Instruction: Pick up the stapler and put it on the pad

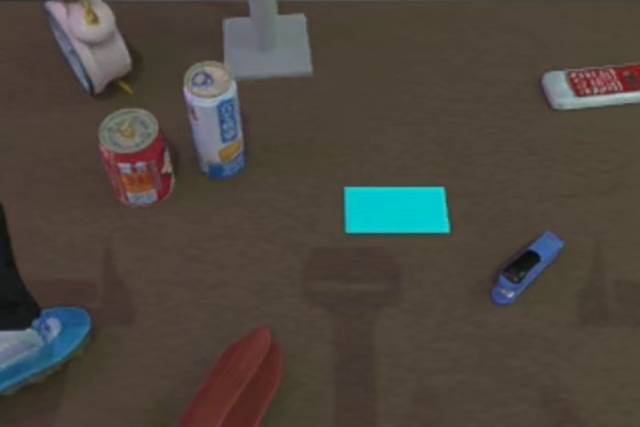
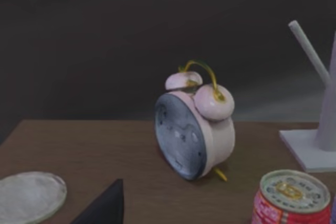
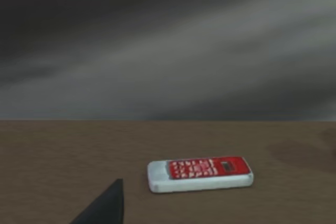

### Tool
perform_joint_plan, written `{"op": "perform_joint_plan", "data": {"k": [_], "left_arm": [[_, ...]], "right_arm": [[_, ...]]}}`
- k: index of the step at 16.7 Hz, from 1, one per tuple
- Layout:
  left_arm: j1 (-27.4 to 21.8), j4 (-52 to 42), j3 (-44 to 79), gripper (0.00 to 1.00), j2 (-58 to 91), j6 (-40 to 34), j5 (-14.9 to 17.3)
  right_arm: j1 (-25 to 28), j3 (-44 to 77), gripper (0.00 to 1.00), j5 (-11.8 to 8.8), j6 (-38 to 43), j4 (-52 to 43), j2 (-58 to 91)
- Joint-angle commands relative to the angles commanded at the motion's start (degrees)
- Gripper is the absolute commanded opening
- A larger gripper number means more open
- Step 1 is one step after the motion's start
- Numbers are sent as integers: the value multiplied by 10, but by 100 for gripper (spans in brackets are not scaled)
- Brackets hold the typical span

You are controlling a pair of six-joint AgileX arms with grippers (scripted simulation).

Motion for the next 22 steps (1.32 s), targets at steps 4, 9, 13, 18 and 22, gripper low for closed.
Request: {"op": "perform_joint_plan", "data": {"k": [4,9,13,18,22], "left_arm": [[0,0,0,100,0,0,0],[0,0,0,100,0,0,0],[0,0,0,100,0,0,0],[0,0,0,100,0,0,0],[0,0,0,100,0,0,0]], "right_arm": [[5,17,100,-1,15,-13,18],[36,147,100,0,123,-107,169],[73,299,100,2,251,-224,391],[126,500,100,2,423,-385,690],[165,644,100,0,544,-497,882]]}}
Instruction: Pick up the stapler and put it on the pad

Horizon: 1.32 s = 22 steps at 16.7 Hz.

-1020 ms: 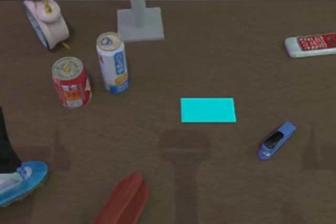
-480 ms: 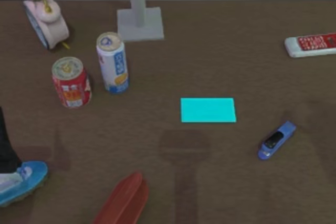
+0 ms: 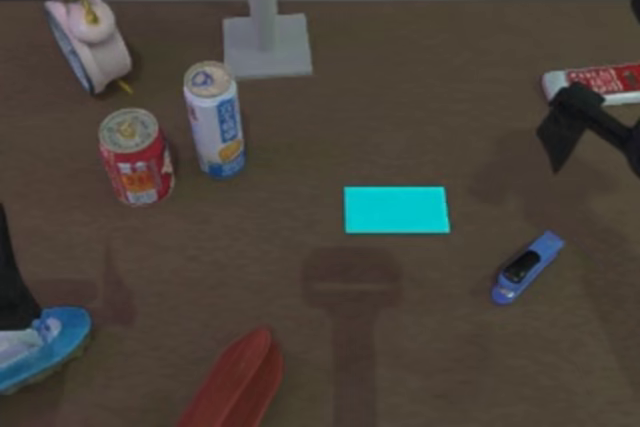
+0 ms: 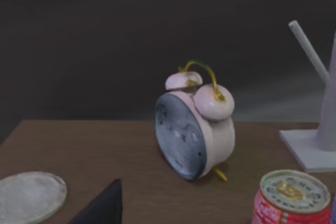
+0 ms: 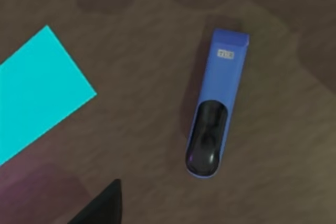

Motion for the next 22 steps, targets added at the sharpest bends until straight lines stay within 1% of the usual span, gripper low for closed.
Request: {"op": "perform_joint_plan", "data": {"k": [3,6,8,14,17,22], "left_arm": [[0,0,0,100,0,0,0],[0,0,0,100,0,0,0],[0,0,0,100,0,0,0],[0,0,0,100,0,0,0],[0,0,0,100,0,0,0],[0,0,0,100,0,0,0]], "right_arm": [[22,87,100,-1,71,-62,115],[37,146,100,-1,117,-102,188],[42,165,100,-1,132,-114,210],[39,164,100,-1,133,-112,212],[41,141,100,-1,132,-73,231],[43,74,100,0,135,56,287]]}}
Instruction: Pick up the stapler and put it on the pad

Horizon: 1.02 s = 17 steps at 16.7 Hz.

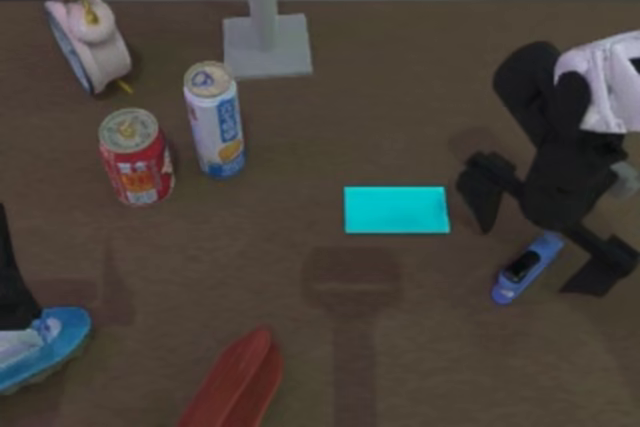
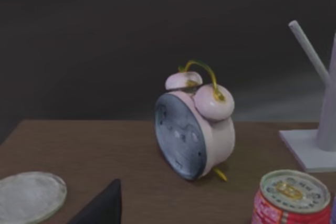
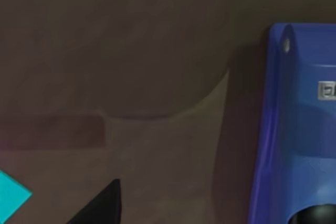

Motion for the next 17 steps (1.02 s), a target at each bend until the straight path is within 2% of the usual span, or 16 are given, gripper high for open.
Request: {"op": "perform_joint_plan", "data": {"k": [3,7,17], "left_arm": [[0,0,0,100,0,0,0],[0,0,0,100,0,0,0],[0,0,0,100,0,0,0]], "right_arm": [[1,-21,100,0,1,35,19],[1,-21,100,0,1,36,19],[1,-21,25,0,1,36,19]]}}
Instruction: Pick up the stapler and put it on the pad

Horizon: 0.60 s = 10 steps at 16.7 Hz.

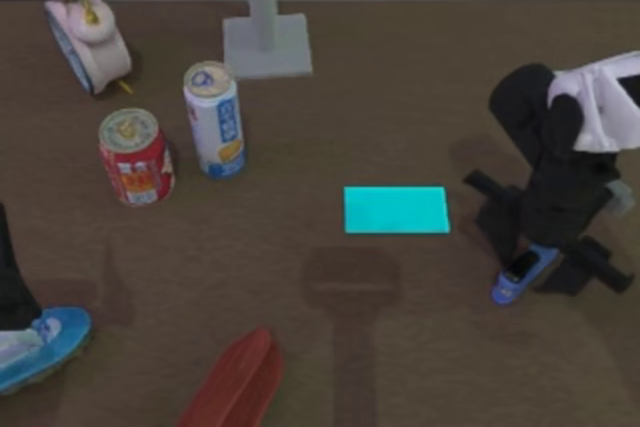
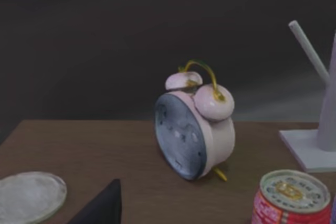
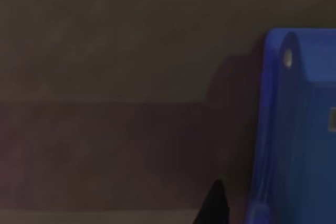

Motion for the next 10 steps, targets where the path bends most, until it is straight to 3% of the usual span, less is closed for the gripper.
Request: {"op": "perform_joint_plan", "data": {"k": [3,10], "left_arm": [[0,0,0,100,0,0,0],[0,0,0,100,0,0,0]], "right_arm": [[0,0,2,0,0,0,0],[0,0,0,0,0,0,0]]}}
